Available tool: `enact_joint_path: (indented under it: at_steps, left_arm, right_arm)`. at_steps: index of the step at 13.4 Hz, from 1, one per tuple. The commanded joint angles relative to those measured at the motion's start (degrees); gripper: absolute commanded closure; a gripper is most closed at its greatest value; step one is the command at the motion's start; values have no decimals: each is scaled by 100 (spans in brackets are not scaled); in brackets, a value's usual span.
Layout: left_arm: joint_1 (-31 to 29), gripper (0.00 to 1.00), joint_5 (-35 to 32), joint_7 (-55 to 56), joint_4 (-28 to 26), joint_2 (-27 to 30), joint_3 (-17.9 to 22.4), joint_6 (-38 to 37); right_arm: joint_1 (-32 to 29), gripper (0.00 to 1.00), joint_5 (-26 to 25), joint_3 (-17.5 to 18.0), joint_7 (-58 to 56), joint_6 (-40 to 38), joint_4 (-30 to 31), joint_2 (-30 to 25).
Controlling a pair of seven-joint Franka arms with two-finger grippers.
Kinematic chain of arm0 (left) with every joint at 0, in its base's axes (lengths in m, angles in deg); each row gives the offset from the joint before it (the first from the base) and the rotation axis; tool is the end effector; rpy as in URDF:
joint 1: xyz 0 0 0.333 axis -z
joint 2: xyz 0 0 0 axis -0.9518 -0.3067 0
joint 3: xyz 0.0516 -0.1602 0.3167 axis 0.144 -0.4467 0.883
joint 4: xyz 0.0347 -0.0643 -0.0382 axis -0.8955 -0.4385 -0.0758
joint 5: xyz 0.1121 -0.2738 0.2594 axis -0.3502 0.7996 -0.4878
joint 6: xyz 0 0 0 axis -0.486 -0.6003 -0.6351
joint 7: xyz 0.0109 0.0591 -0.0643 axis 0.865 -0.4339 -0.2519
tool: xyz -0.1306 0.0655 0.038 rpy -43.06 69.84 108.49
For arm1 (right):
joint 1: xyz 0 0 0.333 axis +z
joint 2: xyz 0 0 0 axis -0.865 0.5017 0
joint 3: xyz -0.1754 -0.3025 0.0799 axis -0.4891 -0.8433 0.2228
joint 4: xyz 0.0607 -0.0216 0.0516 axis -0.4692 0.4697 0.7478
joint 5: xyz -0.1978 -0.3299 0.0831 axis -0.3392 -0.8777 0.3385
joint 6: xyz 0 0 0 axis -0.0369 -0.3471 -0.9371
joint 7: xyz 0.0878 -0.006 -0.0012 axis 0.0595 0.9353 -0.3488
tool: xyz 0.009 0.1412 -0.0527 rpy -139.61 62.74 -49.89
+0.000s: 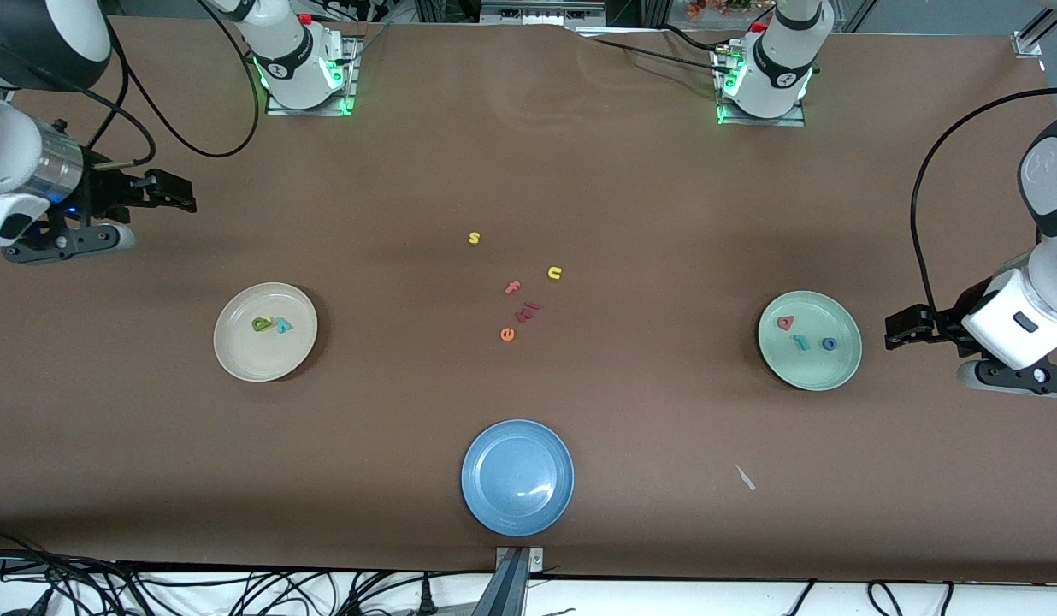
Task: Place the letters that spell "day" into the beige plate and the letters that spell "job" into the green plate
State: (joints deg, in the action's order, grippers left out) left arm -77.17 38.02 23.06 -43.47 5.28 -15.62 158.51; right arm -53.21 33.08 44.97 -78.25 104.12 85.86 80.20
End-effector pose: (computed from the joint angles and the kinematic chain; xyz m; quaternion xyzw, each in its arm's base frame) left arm 0.6982 0.0059 0.5038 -0.9988 0.0461 -0.0106 0.0107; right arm 0.5485 0.0183 0.5352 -0.9912 -0.0783 0.1064 0.0111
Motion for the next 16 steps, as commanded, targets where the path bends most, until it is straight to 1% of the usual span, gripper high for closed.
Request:
enact_joint_path:
  at_steps: [1,4,7,10,16]
  left_arm:
    - [20,0,183,-96,-5,74,35,5]
    - [20,0,174,-96,-5,74,35,5]
    - [20,0,174,-96,-5,74,35,5]
    - [20,0,174,-96,-5,74,35,5]
    - [20,0,174,-104,-5,74,35,14]
  right_arm:
    - [-201,0,-13,117,35,-269,-57,-123]
    - [-228,0,-13,117,70,-384,-146,-132]
    - [-403,0,-57,144,79,-463,-207,-202]
    - [-395,0,-83,152,131,-464,-225,-193]
    - [-404,0,-31,135,421,-455,-488,26]
